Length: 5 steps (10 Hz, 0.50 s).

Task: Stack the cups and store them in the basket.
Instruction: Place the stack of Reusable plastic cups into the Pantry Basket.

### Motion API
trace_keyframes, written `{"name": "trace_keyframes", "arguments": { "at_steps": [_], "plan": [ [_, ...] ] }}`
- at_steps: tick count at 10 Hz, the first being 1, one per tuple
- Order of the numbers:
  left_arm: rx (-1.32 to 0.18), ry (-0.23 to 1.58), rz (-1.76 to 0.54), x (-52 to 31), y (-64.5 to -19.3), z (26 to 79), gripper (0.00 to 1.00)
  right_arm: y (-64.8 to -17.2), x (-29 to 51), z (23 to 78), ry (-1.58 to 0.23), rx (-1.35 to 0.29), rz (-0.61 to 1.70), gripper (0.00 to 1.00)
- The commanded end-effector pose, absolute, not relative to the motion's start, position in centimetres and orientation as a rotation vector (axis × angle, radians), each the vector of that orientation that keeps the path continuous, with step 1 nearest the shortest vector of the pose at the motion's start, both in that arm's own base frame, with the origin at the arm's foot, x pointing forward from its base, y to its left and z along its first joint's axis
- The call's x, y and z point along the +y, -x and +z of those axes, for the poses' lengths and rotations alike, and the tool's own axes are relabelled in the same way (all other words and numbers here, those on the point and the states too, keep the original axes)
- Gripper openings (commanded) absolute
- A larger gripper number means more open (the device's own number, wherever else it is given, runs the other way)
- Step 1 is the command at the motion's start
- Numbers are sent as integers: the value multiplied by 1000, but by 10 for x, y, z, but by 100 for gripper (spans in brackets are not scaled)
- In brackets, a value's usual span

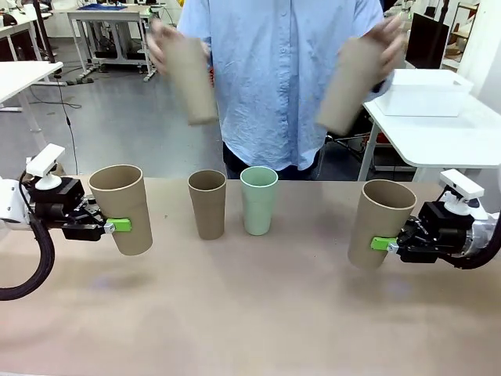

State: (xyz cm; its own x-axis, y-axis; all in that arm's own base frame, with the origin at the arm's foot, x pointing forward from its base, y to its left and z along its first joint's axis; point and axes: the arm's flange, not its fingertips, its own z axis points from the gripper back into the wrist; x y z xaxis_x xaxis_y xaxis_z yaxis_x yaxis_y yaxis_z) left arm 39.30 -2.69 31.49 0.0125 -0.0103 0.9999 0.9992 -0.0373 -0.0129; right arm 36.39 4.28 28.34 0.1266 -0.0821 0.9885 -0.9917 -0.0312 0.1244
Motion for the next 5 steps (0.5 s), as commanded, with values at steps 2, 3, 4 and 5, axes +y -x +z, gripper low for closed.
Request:
{"name": "trace_keyframes", "arguments": {
  "at_steps": [2,3,4,5],
  "plan": [
    [-1174,1235,-1242,-27,-392,317,85,-364,42,287,-1353,-1152,1084,86],
    [-1174,1235,-1242,-27,-392,317,85,-364,42,287,-1353,-1152,1084,86],
    [-1174,1235,-1242,-27,-392,317,85,-364,42,287,-1353,-1152,1084,86],
    [-1174,1235,-1242,-27,-392,317,85,-364,42,287,-1353,-1152,1084,86]
  ]
}}
